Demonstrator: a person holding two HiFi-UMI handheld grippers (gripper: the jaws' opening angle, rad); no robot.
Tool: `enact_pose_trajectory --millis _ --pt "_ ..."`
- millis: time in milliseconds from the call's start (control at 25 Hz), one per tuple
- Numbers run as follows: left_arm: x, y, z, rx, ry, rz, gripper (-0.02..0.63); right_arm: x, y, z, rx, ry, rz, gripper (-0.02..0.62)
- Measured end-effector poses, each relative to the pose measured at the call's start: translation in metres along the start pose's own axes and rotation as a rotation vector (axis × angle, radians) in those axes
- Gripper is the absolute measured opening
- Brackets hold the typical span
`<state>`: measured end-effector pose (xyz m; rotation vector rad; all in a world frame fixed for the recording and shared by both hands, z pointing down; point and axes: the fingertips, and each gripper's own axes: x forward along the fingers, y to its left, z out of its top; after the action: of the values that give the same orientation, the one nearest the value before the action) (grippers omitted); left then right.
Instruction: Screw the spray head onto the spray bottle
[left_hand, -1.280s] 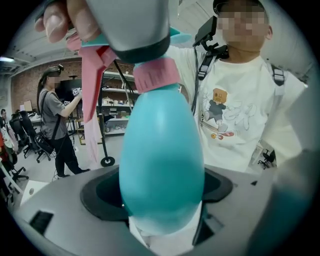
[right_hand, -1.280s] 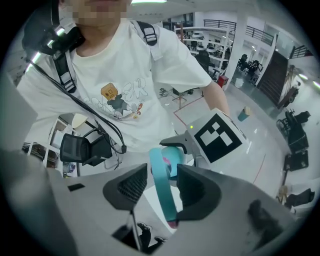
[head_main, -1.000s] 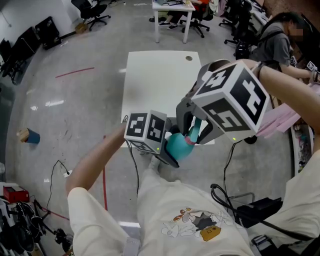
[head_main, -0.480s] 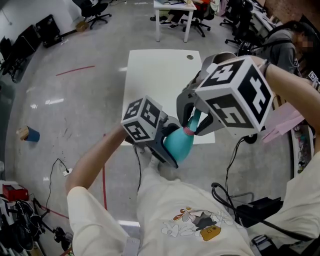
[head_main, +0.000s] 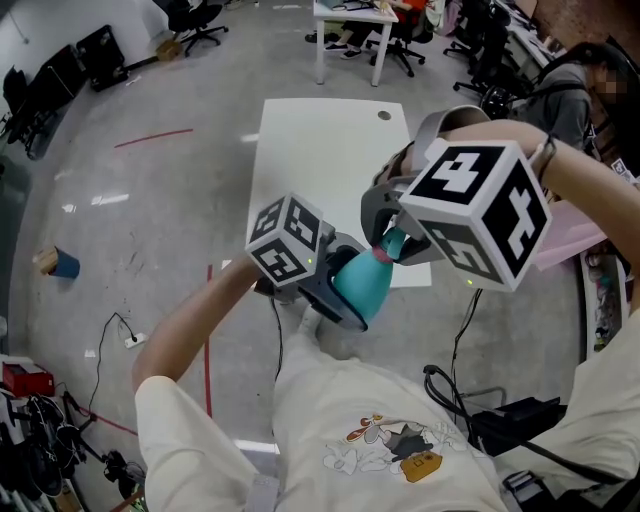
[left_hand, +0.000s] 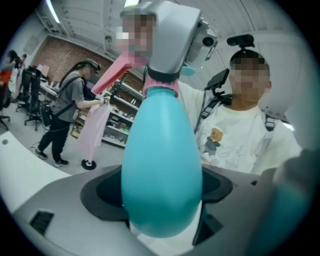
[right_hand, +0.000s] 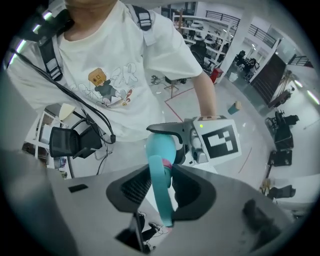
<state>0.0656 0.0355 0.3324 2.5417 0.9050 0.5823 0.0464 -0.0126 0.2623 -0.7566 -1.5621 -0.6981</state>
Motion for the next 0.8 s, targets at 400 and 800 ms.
enact_pose_trajectory --millis 400,800 --pt "-0.039 0.070 -0.004 -0.050 0.056 0.810 0.414 0.008 -0.017 -0.031 0.364 0.027 -0.029 0.130" --pt "-0.139 0.107 0.000 0.116 0.210 1.743 0.417 0.002 -0.057 -0.050 0.985 -0.095 -0.167 0.130"
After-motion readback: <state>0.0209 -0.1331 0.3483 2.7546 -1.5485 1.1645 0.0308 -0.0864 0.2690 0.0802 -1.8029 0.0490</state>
